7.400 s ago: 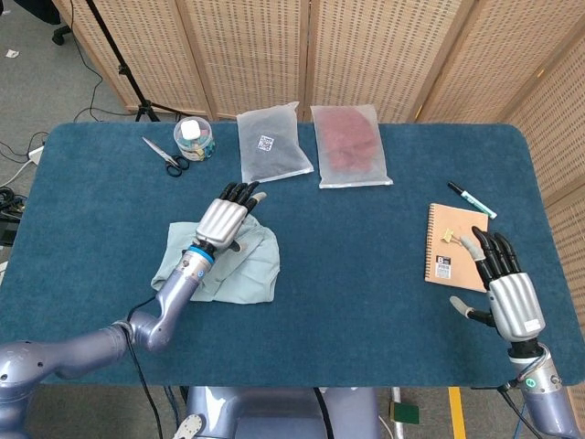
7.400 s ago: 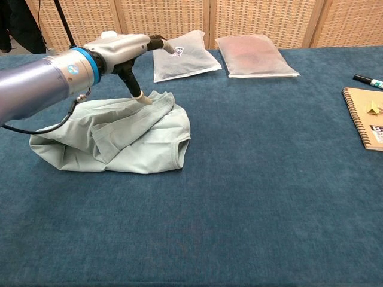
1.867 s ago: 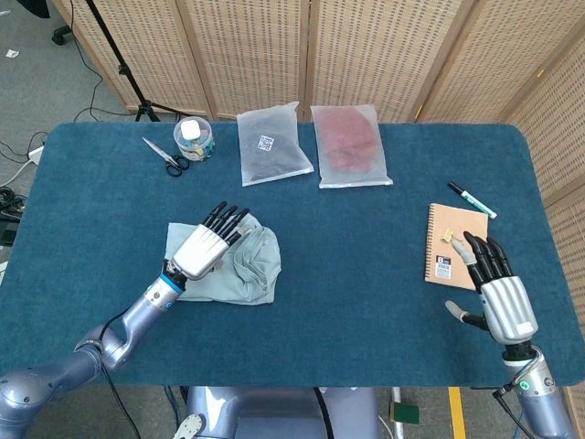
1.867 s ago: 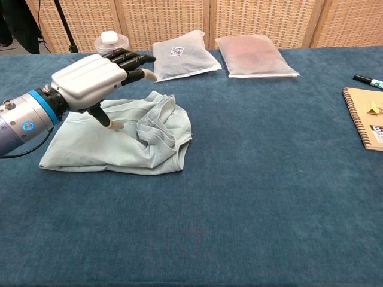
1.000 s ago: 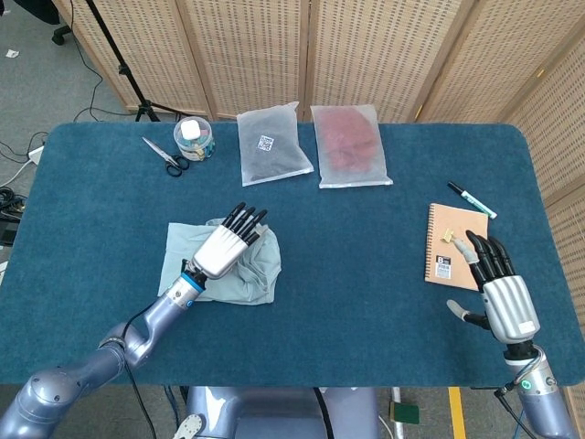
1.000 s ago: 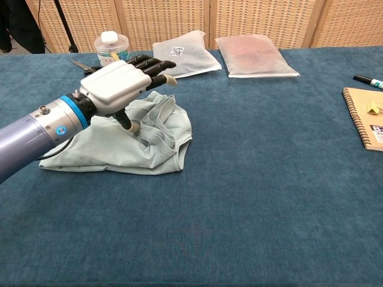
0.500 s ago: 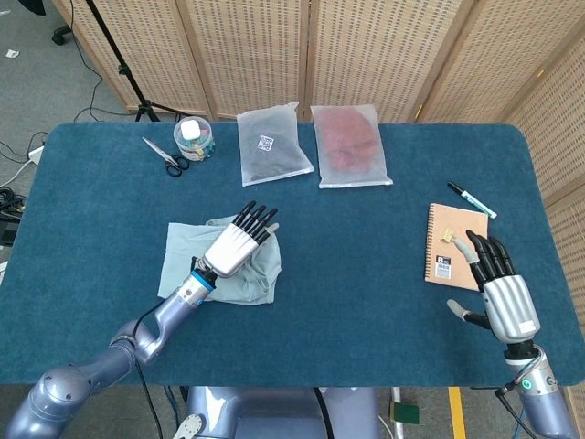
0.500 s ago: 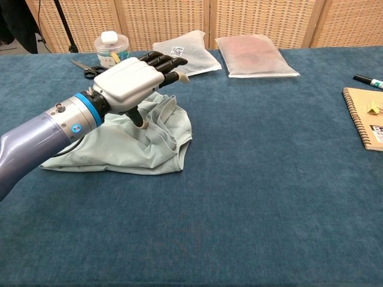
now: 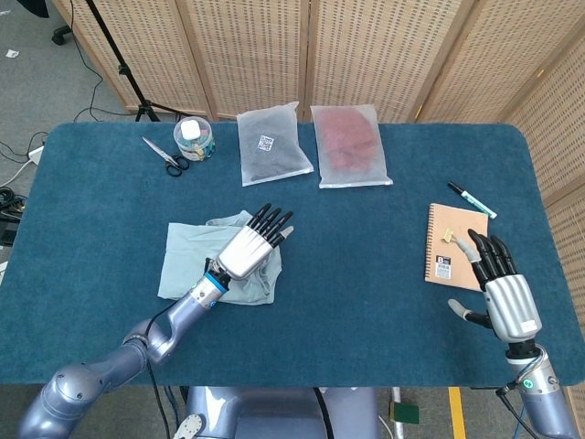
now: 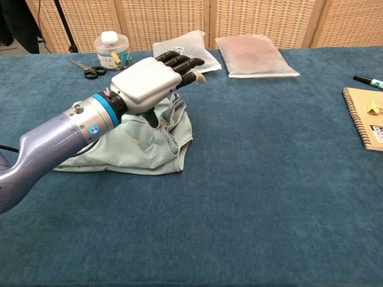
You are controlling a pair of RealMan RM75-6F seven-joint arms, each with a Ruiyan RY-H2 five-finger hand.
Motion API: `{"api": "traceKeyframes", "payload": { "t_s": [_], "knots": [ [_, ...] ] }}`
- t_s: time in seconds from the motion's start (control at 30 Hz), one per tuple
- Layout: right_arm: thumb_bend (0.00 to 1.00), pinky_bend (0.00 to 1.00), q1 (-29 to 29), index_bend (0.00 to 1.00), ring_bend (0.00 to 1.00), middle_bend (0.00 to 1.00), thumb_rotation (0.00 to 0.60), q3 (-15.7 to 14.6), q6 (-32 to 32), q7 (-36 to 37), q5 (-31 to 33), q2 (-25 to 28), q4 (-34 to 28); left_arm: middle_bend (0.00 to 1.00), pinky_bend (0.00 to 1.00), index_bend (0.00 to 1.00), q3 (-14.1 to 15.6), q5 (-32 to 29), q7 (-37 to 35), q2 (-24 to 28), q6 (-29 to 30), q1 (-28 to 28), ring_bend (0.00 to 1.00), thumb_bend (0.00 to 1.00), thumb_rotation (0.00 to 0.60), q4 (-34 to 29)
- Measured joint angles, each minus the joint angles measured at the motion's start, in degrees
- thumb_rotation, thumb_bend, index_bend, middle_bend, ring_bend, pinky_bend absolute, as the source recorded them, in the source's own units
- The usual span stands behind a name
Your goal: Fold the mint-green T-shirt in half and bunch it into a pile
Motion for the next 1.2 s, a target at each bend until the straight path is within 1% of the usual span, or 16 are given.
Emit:
{"api": "traceKeyframes", "payload": {
  "t_s": [0.4, 0.67, 0.77, 0.9, 1.07, 1.2],
  "knots": [
    [0.16, 0.0, 0.08, 0.0, 0.0, 0.0, 0.6, 0.1, -0.37, 0.35, 0.34, 0.13, 0.03, 0.0, 0.0, 0.0, -1.02, -0.69, 0.77, -1.77, -1.6, -2.37, 0.0, 0.02, 0.6, 0.71],
    [0.16, 0.0, 0.18, 0.0, 0.0, 0.0, 0.6, 0.28, -0.66, 0.94, 0.73, 0.27, 0.17, 0.0, 0.0, 0.0, -2.19, -1.76, 1.27, -4.54, -3.64, -4.58, 0.0, 0.02, 0.6, 3.03],
    [0.16, 0.0, 0.19, 0.0, 0.0, 0.0, 0.6, 0.31, -0.79, 1.2, 0.91, 0.31, 0.25, 0.0, 0.0, 0.0, -2.49, -1.86, 1.28, -4.71, -3.06, -4.89, 0.0, 0.02, 0.6, 3.36],
    [0.16, 0.0, 0.29, 0.0, 0.0, 0.0, 0.6, 0.21, -1.25, 1.3, 1.01, 0.22, 0.61, 0.0, 0.0, 0.0, -3.47, -2.05, 0.45, -3.71, -0.65, -5.18, 0.0, 0.02, 0.6, 2.49],
    [0.16, 0.0, 0.3, 0.0, 0.0, 0.0, 0.6, 0.11, -1.28, 1.21, 0.93, 0.12, 0.64, 0.0, 0.0, 0.0, -5.07, -2.58, -0.82, -0.96, 2.12, -5.26, 0.0, 0.02, 0.6, -1.13],
    [0.16, 0.0, 0.17, 0.0, 0.0, 0.0, 0.6, 0.09, -0.81, 0.92, 0.67, 0.15, 0.27, 0.0, 0.0, 0.0, -5.49, -2.95, -0.93, 1.8, 3.11, -4.54, 0.0, 0.02, 0.6, -4.33]
  ]
}}
